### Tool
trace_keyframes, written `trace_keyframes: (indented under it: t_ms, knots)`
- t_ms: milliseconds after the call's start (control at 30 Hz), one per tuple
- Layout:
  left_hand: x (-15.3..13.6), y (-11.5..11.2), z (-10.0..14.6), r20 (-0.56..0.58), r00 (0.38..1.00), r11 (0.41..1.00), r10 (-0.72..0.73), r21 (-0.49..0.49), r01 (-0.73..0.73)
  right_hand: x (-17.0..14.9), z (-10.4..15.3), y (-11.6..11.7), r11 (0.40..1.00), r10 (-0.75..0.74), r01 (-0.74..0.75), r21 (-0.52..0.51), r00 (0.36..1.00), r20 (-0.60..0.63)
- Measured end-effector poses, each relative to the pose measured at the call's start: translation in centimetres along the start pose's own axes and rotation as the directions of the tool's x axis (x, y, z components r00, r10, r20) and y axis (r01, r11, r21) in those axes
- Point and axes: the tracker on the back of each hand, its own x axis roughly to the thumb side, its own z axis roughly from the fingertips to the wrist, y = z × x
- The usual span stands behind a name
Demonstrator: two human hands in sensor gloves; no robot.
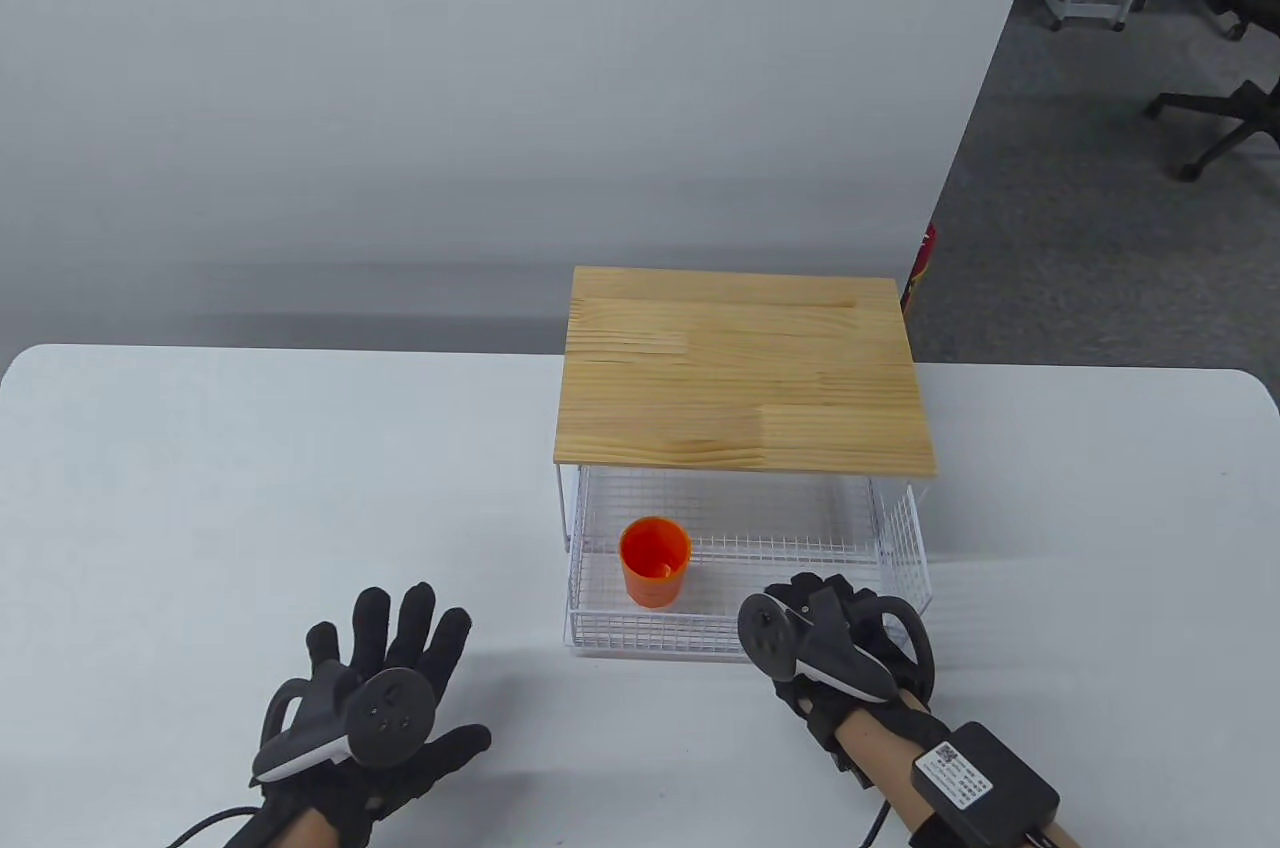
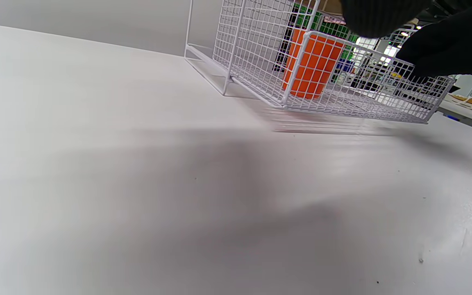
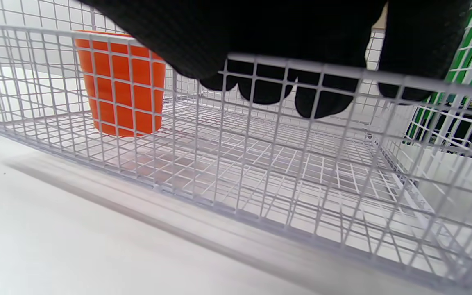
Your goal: Take the cup out of the mesh sliding drawer
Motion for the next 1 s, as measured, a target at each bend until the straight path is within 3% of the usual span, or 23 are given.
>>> trace_keyframes:
  t_ms: [633,900,1000]
  knots:
    - [0.0,0.0,0.0,-0.005,1.000,1.000,-0.008,0.001,0.008,-0.3,0.9,0.1,0.999,-0.046,0.046,-0.013,0.999,-0.001]
    - [0.0,0.0,-0.1,-0.006,1.000,1.000,-0.003,-0.003,0.003,-0.1,0.6,-2.8,0.974,-0.176,0.179,-0.141,0.984,0.036]
    - [0.0,0.0,0.0,-0.005,1.000,1.000,-0.001,0.000,0.001,0.2,-0.3,-4.0,0.965,-0.218,0.223,-0.139,0.975,0.046]
